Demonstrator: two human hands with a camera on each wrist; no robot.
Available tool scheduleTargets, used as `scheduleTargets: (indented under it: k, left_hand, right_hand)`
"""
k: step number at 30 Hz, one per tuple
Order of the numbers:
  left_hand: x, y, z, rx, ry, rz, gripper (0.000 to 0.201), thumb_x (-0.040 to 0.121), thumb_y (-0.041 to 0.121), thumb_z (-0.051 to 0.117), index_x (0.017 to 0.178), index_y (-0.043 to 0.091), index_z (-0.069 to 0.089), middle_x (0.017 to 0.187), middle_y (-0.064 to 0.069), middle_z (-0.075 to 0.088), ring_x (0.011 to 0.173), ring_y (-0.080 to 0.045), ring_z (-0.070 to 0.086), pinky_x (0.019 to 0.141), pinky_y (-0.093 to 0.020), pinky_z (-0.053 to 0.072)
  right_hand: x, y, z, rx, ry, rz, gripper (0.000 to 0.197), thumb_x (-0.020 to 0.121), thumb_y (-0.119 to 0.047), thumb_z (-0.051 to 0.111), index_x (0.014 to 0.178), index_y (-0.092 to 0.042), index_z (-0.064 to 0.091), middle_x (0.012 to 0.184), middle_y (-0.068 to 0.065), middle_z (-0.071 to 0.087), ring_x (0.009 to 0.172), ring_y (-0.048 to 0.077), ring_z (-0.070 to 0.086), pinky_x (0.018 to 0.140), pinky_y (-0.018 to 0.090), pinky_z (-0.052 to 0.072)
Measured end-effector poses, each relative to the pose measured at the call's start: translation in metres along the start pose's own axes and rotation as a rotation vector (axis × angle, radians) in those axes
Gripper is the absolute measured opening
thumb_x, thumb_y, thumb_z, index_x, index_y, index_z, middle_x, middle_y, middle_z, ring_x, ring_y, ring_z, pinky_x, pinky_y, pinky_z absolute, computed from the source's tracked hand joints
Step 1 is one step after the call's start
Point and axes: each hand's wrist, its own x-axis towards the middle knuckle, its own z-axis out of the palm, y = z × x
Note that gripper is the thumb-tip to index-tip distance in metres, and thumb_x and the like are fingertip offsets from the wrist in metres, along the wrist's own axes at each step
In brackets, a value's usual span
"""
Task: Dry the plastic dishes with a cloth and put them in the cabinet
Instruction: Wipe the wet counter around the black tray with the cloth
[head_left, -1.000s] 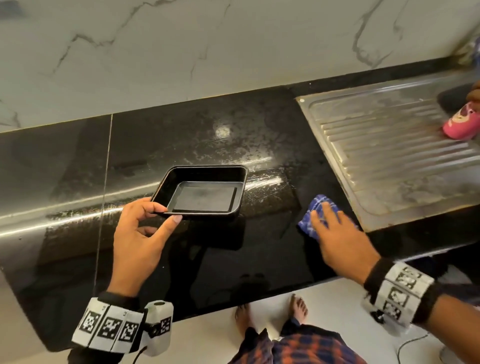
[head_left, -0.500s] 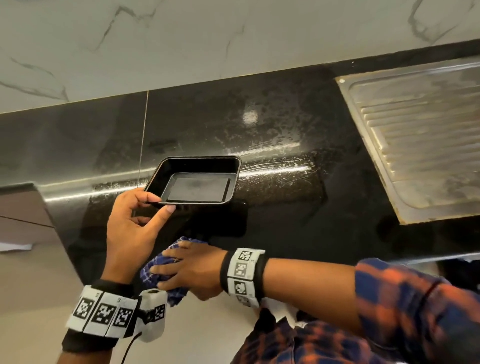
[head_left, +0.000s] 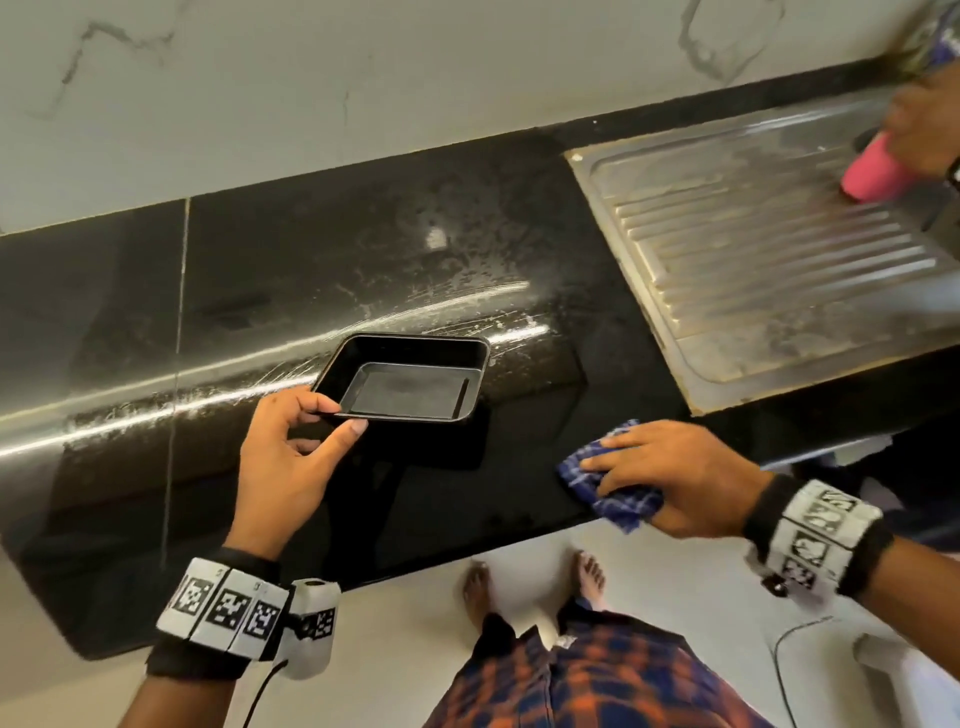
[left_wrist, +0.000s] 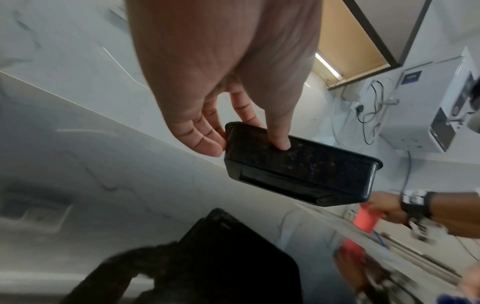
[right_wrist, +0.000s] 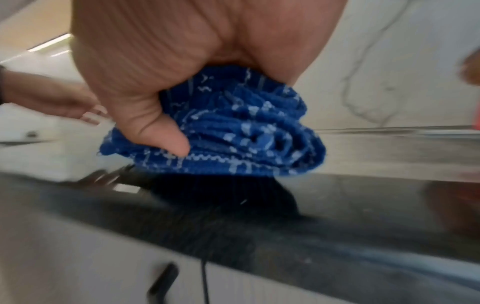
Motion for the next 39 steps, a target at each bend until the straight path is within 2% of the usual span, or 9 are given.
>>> scheduleTargets:
  k: [6, 11, 14, 18, 21, 24, 28, 34, 39]
  left_hand:
    - [0.015, 0.027, 0.065, 0.004, -0.203, 0.028, 0.023, 0.077, 0.020, 0.083, 0.091, 0.026, 0.066, 0.111, 0.016, 0.054, 0.100, -0.010, 0.062, 0.085, -0.029, 0.055]
    - [0.030, 0.053, 0.119, 0.053, -0.378, 0.145, 0.022, 0.078, 0.015, 0.082, 0.089, 0.024, 0.065, 0.111, 0.022, 0.052, 0.112, 0.006, 0.054, 0.092, -0.010, 0.045]
    - [0.049, 0.068, 0.145, 0.125, -0.471, 0.180, 0.021, 0.079, 0.015, 0.082, 0.090, 0.023, 0.066, 0.117, 0.015, 0.055, 0.123, -0.001, 0.048, 0.096, -0.003, 0.036]
    - [0.073, 0.083, 0.162, 0.169, -0.455, 0.244, 0.031, 0.082, 0.006, 0.077, 0.107, 0.020, 0.066, 0.123, 0.008, 0.054, 0.117, -0.008, 0.052, 0.095, -0.011, 0.042]
    - [0.077, 0.086, 0.163, 0.106, -0.388, 0.145, 0.037, 0.085, 0.005, 0.074, 0.118, 0.017, 0.064, 0.122, 0.000, 0.058, 0.103, -0.009, 0.059, 0.082, -0.004, 0.047]
    - [0.064, 0.080, 0.168, 0.107, -0.422, -0.046, 0.048, 0.087, 0.021, 0.075, 0.131, 0.024, 0.055, 0.123, 0.003, 0.058, 0.086, -0.007, 0.071, 0.080, -0.025, 0.058]
    - [0.040, 0.077, 0.182, -0.121, -0.484, -0.276, 0.070, 0.088, 0.018, 0.074, 0.147, 0.025, 0.038, 0.125, -0.003, 0.055, 0.079, -0.017, 0.074, 0.076, -0.041, 0.062]
    - [0.034, 0.087, 0.197, -0.297, -0.506, -0.342, 0.054, 0.093, 0.007, 0.066, 0.139, 0.027, 0.047, 0.117, -0.012, 0.059, 0.087, -0.025, 0.072, 0.077, -0.040, 0.062]
    - [0.033, 0.084, 0.202, -0.316, -0.496, -0.368, 0.056, 0.088, 0.001, 0.070, 0.135, 0.026, 0.051, 0.116, -0.016, 0.059, 0.096, -0.029, 0.071, 0.075, -0.041, 0.062]
  right_hand:
    - [-0.049, 0.043, -0.045, 0.075, 0.196, 0.494, 0.034, 0.066, -0.040, 0.060, 0.099, -0.042, 0.071, 0.080, -0.015, 0.071, 0.073, 0.008, 0.066, 0.065, 0.027, 0.051]
    - [-0.028, 0.044, -0.074, 0.259, 0.520, 0.550, 0.029, 0.074, -0.035, 0.064, 0.101, -0.028, 0.072, 0.080, -0.005, 0.070, 0.073, 0.011, 0.065, 0.067, 0.033, 0.050]
    - [0.001, 0.034, -0.089, 0.265, 0.633, 0.571, 0.033, 0.073, -0.033, 0.062, 0.105, -0.031, 0.071, 0.082, -0.007, 0.070, 0.074, 0.008, 0.063, 0.067, 0.026, 0.048]
    - [0.047, 0.029, -0.083, 0.195, 0.559, 0.622, 0.032, 0.073, -0.040, 0.059, 0.104, -0.032, 0.066, 0.085, -0.005, 0.070, 0.081, 0.020, 0.066, 0.067, 0.035, 0.053]
    - [0.071, 0.025, -0.067, 0.058, 0.467, 0.703, 0.033, 0.081, -0.041, 0.060, 0.112, -0.032, 0.063, 0.099, -0.003, 0.071, 0.093, 0.028, 0.066, 0.069, 0.034, 0.049]
    - [0.085, 0.024, -0.050, -0.012, 0.370, 0.752, 0.033, 0.088, -0.045, 0.056, 0.119, -0.033, 0.059, 0.109, -0.005, 0.064, 0.098, 0.028, 0.065, 0.070, 0.034, 0.043]
    - [0.096, 0.026, -0.030, -0.087, 0.262, 0.802, 0.045, 0.089, -0.052, 0.057, 0.126, -0.026, 0.054, 0.126, 0.003, 0.051, 0.111, 0.029, 0.056, 0.075, 0.038, 0.047]
    - [0.100, 0.035, -0.031, 0.042, 0.201, 0.817, 0.064, 0.082, -0.067, 0.057, 0.133, -0.030, 0.046, 0.134, 0.005, 0.043, 0.118, 0.031, 0.051, 0.088, 0.045, 0.047]
    - [0.087, 0.034, -0.029, 0.027, 0.172, 0.758, 0.062, 0.083, -0.060, 0.060, 0.138, -0.036, 0.045, 0.133, 0.003, 0.039, 0.114, 0.029, 0.051, 0.086, 0.044, 0.048]
